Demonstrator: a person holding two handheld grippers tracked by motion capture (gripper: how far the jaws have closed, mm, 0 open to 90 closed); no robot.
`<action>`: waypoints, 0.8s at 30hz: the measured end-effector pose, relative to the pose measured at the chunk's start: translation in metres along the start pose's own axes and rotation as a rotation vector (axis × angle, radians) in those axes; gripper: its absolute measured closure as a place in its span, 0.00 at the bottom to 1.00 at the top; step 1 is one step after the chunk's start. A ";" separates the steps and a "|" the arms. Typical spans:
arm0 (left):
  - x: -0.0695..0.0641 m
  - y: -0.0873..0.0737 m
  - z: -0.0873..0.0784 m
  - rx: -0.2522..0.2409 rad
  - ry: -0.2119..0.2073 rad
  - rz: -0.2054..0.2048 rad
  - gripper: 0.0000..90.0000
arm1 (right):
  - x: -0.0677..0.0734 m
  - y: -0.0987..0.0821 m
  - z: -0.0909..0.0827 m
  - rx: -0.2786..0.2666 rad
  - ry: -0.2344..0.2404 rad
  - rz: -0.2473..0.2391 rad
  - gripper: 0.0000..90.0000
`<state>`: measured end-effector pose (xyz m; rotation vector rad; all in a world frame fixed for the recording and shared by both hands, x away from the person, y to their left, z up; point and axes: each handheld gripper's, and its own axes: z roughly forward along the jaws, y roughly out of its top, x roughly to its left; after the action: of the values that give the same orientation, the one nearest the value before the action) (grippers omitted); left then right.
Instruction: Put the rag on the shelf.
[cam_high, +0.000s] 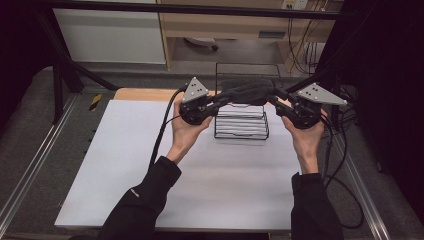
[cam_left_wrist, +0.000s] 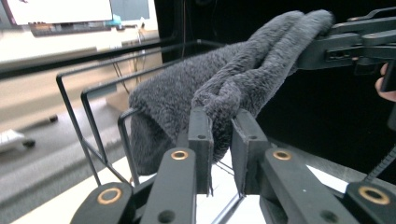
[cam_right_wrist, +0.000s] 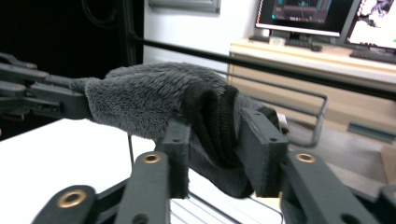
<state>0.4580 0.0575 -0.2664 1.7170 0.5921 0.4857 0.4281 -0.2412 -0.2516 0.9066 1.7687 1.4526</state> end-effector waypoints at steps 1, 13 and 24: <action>0.000 0.001 -0.001 0.014 0.006 0.000 0.85 | 0.000 0.000 -0.002 0.011 0.001 0.002 0.68; -0.001 -0.002 -0.001 0.138 -0.006 -0.010 0.78 | 0.004 -0.011 -0.011 0.175 -0.014 0.040 0.57; 0.001 -0.017 0.013 0.207 0.009 -0.011 0.74 | -0.004 -0.037 -0.001 0.222 -0.025 0.077 0.51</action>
<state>0.4646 0.0507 -0.2857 1.9073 0.6765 0.4363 0.4254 -0.2503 -0.2880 1.1118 1.9215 1.3032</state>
